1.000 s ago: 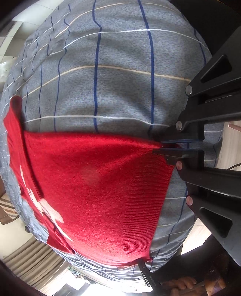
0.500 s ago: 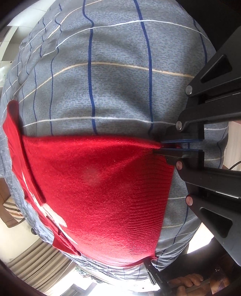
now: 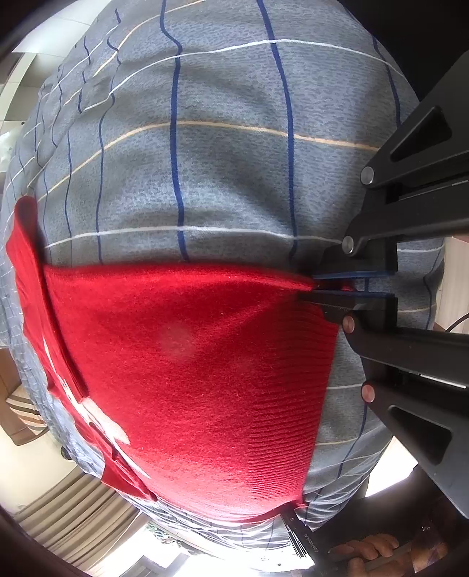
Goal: Fold small clothes
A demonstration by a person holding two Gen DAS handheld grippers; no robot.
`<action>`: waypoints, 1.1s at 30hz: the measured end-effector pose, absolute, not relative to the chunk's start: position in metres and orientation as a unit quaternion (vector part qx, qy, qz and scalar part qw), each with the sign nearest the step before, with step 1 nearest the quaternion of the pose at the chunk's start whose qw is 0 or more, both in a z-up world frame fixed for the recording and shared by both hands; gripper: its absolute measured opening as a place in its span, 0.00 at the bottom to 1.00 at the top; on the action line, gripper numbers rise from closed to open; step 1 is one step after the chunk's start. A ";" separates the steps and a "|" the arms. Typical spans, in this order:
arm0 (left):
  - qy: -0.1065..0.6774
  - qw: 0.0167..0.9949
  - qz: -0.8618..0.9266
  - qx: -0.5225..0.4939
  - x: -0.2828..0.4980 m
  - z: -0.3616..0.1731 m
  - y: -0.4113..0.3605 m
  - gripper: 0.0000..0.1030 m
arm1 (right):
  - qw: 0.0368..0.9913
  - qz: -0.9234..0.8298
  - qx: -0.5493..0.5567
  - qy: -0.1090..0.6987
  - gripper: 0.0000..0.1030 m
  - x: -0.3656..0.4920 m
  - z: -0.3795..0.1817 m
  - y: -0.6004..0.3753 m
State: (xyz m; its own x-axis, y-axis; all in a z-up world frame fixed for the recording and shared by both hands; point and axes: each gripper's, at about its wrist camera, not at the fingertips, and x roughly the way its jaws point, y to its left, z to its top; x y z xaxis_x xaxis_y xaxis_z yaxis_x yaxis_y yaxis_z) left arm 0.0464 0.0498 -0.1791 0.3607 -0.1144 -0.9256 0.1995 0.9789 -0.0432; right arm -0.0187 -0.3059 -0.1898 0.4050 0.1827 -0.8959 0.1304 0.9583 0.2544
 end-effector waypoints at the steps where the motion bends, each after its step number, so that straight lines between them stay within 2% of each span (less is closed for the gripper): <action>1: 0.557 0.824 -0.095 0.038 0.045 -0.179 0.050 0.04 | 0.826 0.016 0.144 0.545 0.04 -0.019 -0.190 -0.306; 11: 0.557 0.825 -0.091 0.039 0.042 -0.177 0.048 0.04 | 0.823 0.019 0.156 0.546 0.07 -0.022 -0.190 -0.310; 16: 0.560 0.822 -0.092 0.032 0.040 -0.174 0.051 0.07 | 0.817 0.022 0.162 0.554 0.14 -0.026 -0.189 -0.314; 17: 0.562 0.821 -0.093 0.031 0.039 -0.173 0.053 0.10 | 0.814 0.023 0.165 0.557 0.17 -0.028 -0.188 -0.316; 19: 0.572 0.815 -0.092 0.031 0.035 -0.171 0.055 0.22 | 0.805 0.029 0.172 0.567 0.26 -0.032 -0.188 -0.319; 21: 0.584 0.806 -0.087 0.029 0.029 -0.165 0.060 0.55 | 0.795 0.034 0.168 0.582 0.28 -0.040 -0.185 -0.322; 22: 0.584 0.807 -0.083 0.028 0.025 -0.159 0.065 0.59 | 0.790 0.037 0.160 0.591 0.28 -0.044 -0.181 -0.324; 24: 0.566 0.821 -0.073 0.028 0.017 -0.140 0.076 0.60 | 0.792 0.030 0.132 0.595 0.29 -0.052 -0.166 -0.334; 26: 0.536 0.842 -0.051 0.027 0.016 -0.119 0.090 0.67 | 0.811 -0.004 0.066 0.581 0.37 -0.051 -0.140 -0.342; 27: 0.518 0.854 -0.036 0.023 0.018 -0.110 0.097 0.72 | 0.824 -0.023 0.030 0.565 0.44 -0.046 -0.123 -0.345; 29: 0.482 0.876 -0.004 0.010 0.025 -0.097 0.110 0.75 | 0.855 -0.031 -0.015 0.517 0.50 -0.025 -0.086 -0.345; 33: 0.438 0.897 0.052 -0.031 0.042 -0.104 0.133 0.75 | 0.896 0.033 -0.078 0.436 0.60 0.041 -0.048 -0.309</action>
